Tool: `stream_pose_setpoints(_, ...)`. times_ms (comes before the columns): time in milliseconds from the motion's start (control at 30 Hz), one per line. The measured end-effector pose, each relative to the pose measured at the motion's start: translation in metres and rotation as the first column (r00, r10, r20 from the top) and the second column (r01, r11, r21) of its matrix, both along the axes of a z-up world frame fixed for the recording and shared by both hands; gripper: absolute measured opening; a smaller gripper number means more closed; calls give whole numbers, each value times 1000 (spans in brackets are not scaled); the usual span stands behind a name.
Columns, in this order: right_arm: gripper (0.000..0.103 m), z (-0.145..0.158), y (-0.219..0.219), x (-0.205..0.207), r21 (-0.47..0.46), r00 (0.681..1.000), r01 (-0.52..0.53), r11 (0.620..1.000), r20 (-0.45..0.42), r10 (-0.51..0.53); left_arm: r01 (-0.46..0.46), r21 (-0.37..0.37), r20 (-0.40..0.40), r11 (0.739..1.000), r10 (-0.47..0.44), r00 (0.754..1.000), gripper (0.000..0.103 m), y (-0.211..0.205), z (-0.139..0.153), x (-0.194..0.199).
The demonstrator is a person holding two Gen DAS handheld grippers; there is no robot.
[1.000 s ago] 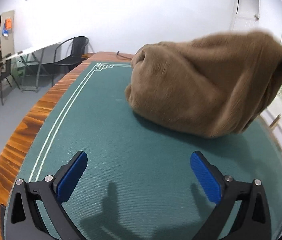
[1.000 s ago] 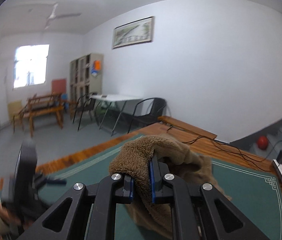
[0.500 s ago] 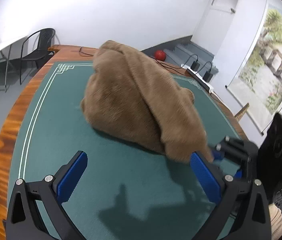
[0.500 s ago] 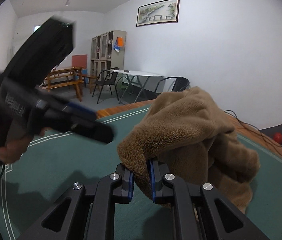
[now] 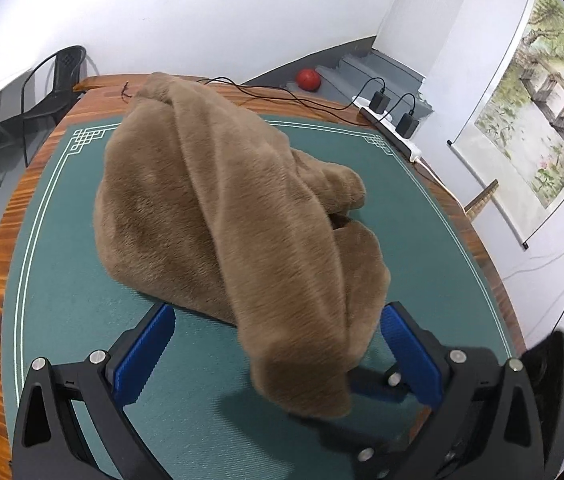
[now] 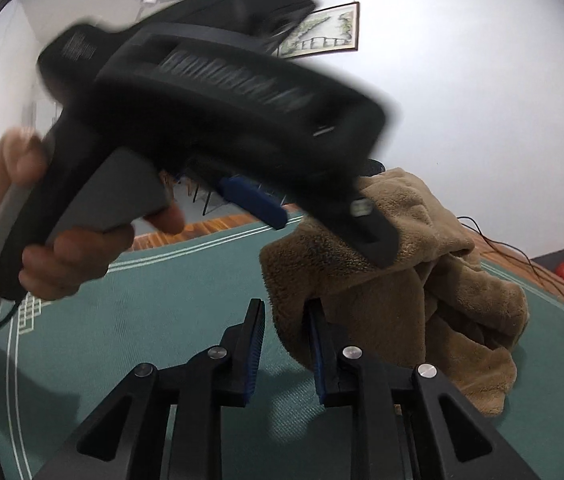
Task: Fold clothes
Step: 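Grasp the blanket with the left gripper while the right gripper holds its end up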
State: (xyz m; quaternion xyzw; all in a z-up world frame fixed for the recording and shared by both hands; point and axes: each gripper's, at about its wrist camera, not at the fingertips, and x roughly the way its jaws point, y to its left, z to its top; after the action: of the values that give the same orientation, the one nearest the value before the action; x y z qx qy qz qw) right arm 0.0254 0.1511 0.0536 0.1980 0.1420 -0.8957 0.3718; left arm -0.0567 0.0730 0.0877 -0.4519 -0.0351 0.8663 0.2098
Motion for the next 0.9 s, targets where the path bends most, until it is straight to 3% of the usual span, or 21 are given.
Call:
stream_pose_setpoints(167,23,-7,-13,2,37,1000,-8,999,-23,9,-49,-121,24,991,52,998,103,13,-8,-14)
stream_pose_setpoints(233,26,-8,-16,2,38,1000,-7,999,-24,8,-61,-119,49,991,67,996,101,13,-14,-20)
stream_pose_setpoints(267,35,-9,-16,2,34,1000,-9,999,-19,10,-67,-112,64,991,74,995,91,12,-18,-24)
stream_pose_setpoints(300,55,-9,-17,1,31,1000,-14,999,-14,15,-75,-112,86,991,85,993,73,11,-22,-27)
stream_pose_setpoints(333,64,-9,-18,2,29,1000,-25,999,-11,25,-84,-116,110,990,97,989,45,9,-27,-31)
stream_pose_setpoints(367,73,-9,-20,3,30,999,-36,999,-17,36,-90,-114,130,989,105,986,30,8,-31,-34)
stream_pose_setpoints(400,73,-9,-22,5,33,999,-45,998,-24,46,-101,-109,137,989,115,984,22,7,-35,-37)
stream_pose_setpoints(500,74,-5,-26,6,49,997,-59,997,-48,61,-130,-82,121,988,140,983,20,0,-37,-39)
stream_pose_setpoints(633,77,1,-20,-1,48,997,-29,998,-69,32,-168,6,37,986,168,985,18,-18,-14,-30)
stream_pose_setpoints(767,77,16,5,-20,-11,994,82,997,-72,-82,-214,76,-69,974,219,973,18,-43,19,-22)
stream_pose_setpoints(900,82,23,51,-34,-10,970,236,972,-64,-237,-233,122,-88,965,245,966,18,-63,31,-24)
